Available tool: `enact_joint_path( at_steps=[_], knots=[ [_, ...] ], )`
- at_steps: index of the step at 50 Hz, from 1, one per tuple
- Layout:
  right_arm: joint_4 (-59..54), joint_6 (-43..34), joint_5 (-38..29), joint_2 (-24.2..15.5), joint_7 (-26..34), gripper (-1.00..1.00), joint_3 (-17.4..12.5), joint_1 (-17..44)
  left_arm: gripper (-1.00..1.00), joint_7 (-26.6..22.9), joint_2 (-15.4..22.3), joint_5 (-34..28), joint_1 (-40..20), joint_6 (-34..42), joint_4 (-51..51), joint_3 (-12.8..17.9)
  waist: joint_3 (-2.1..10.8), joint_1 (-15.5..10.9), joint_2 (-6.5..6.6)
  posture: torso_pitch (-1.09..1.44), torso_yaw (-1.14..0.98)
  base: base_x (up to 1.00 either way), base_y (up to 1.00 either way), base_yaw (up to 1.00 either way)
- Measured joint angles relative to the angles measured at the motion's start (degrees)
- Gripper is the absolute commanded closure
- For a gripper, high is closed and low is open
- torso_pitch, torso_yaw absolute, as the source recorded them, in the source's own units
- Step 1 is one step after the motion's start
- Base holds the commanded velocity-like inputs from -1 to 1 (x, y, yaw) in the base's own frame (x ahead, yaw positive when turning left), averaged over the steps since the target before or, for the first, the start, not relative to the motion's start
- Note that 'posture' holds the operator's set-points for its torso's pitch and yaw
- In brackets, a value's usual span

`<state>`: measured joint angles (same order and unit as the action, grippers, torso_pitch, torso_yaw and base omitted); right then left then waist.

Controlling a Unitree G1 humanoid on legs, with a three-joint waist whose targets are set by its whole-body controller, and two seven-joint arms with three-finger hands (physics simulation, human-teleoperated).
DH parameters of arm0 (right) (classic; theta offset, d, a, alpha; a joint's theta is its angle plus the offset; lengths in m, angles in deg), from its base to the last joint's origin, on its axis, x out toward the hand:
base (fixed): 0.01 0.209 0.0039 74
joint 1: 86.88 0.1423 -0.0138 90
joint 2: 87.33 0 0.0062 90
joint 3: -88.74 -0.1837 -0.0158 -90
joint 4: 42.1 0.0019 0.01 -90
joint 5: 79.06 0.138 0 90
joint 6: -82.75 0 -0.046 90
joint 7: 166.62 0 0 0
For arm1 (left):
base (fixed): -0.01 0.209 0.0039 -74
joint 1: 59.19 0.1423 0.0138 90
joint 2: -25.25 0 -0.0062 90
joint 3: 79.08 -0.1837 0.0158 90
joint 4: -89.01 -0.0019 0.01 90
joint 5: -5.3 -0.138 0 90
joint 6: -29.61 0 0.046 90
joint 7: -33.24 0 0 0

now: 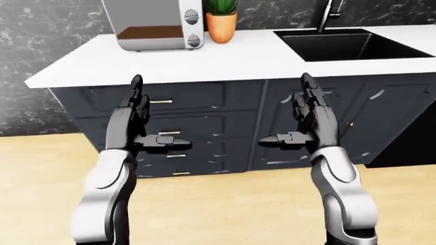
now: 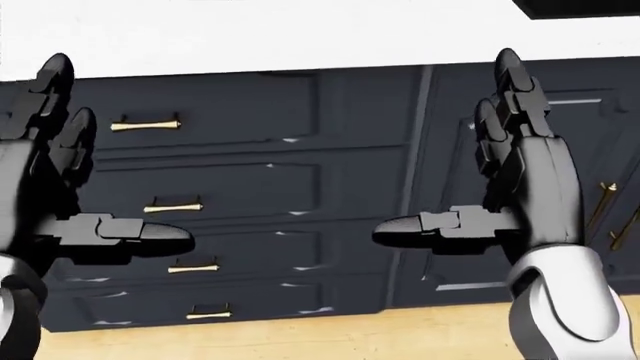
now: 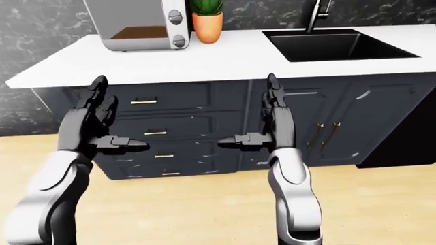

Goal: Open the toaster oven door.

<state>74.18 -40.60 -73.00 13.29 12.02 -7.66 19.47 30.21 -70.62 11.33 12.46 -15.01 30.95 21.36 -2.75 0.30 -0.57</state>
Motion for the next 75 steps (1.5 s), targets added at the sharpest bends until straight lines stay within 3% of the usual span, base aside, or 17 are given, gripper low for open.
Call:
enact_joint_path(
  at_steps=[6,11,18,25,29,31,35,39,43,47,54,55,60,67,68,72,75],
  knots=[
    [1.6,0.6,0.2,0.2,0.3,-1.0,0.6,0.7,-1.0,0.1,0.4,-0.3,-0.6,-1.1,1.2,0.7,0.76,0.2,5.11,0.0,0.0,0.21,0.0,0.0],
    [0.5,-0.4,0.5,0.6,1.0,-1.0,1.9,0.0,-1.0,0.4,0.4,-0.8,0.2,-0.4,-0.4,1.3,0.5,-0.8,3.81,0.0,0.0,0.21,0.0,0.0],
    [2.4,-0.2,0.4,0.4,0.9,-1.0,1.2,1.2,-1.0,0.4,0.4,-0.9,-0.7,-0.6,0.9,0.9,1.0,-1.4,-1.97,0.0,0.0,0.21,0.0,0.0],
    [0.4,-0.2,0.0,0.1,0.6,-1.0,0.0,0.2,-1.0,-0.4,-0.5,-0.3,-0.1,-0.5,-0.5,-0.7,0.6,0.1,-0.56,0.0,0.0,0.21,0.0,0.0],
    [1.3,0.4,0.3,0.2,0.9,-1.0,0.3,0.5,-1.0,-0.1,-0.4,-0.7,-0.3,-1.2,-0.1,-0.2,0.11,0.4,2.39,0.0,0.0,0.21,0.0,0.0],
    [2.0,0.3,0.8,0.3,0.9,-1.0,0.4,0.6,-1.0,-0.1,-0.4,-0.8,-0.3,-1.7,0.0,-0.1,0.7,0.5,4.82,0.0,0.0,0.21,0.02,0.0],
    [0.5,0.5,1.7,1.0,1.3,-1.0,1.5,-0.6,-1.0,0.1,-0.3,-1.0,0.7,-1.8,-1.4,0.5,0.59,-1.1,3.87,0.0,0.0,0.21,0.0,0.34],
    [-0.3,0.9,1.9,1.0,1.1,-1.0,1.0,-0.7,-1.0,0.2,-0.3,-1.1,0.6,-1.8,-0.8,0.6,0.66,-1.6,0.65,0.0,0.0,0.21,0.0,0.46],
    [0.2,2.4,2.1,0.8,1.0,-1.0,1.1,-0.4,-1.0,0.3,-0.2,-1.2,0.3,-2.5,-0.4,0.6,0.45,-1.7,-4.05,0.0,0.0,0.21,0.0,0.46],
    [-0.6,2.2,1.8,0.4,0.8,-1.0,0.5,-1.0,-1.0,0.0,-0.9,-1.0,1.2,-1.8,-1.3,-0.4,0.9,-0.5,-3.62,0.0,0.0,0.14,0.05,0.0],
    [0.1,2.1,1.2,0.0,0.6,-1.0,-0.1,-0.7,-1.0,-0.2,-0.6,-0.9,-0.2,-1.8,0.1,-0.6,0.72,0.4,4.29,0.0,0.0,0.09,0.0,0.0],
    [-0.1,2.1,1.2,0.3,0.6,-1.0,0.2,-0.6,-1.0,-0.2,-0.3,-1.0,-0.3,-1.9,0.1,-0.4,0.85,0.0,4.45,0.0,0.0,0.09,0.0,0.0],
    [-0.8,1.2,1.6,0.7,1.5,-1.0,1.6,-0.8,-1.0,0.2,-0.3,-1.7,0.2,-1.4,-1.9,0.3,1.26,-1.0,3.34,0.0,0.0,0.1,0.0,0.0],
    [0.3,3.4,1.5,0.5,1.4,-1.0,0.8,-0.4,-1.0,-0.1,-0.5,-1.8,-0.1,-2.6,-0.9,-0.2,1.56,-0.9,-2.78,0.0,0.0,0.1,0.0,0.0],
    [0.0,3.6,1.4,0.2,1.4,-1.0,0.5,-0.7,-1.0,-0.1,-1.0,-1.7,0.1,-2.7,-0.8,-0.5,1.21,-0.4,-1.9,0.0,0.0,0.1,0.0,0.0],
    [-1.3,2.8,1.0,0.4,0.9,-1.0,-0.1,-1.9,-1.0,-0.7,-1.2,-1.2,1.0,-2.0,-1.6,-1.4,1.11,0.1,-1.59,0.0,0.0,0.09,0.0,0.0],
    [-0.9,2.9,1.0,0.5,0.9,-1.0,0.2,-1.6,-1.0,-0.6,-1.1,-1.3,0.8,-2.1,-1.3,-0.7,0.8,-0.1,0.41,0.0,0.0,0.1,0.0,0.0]
  ],
)
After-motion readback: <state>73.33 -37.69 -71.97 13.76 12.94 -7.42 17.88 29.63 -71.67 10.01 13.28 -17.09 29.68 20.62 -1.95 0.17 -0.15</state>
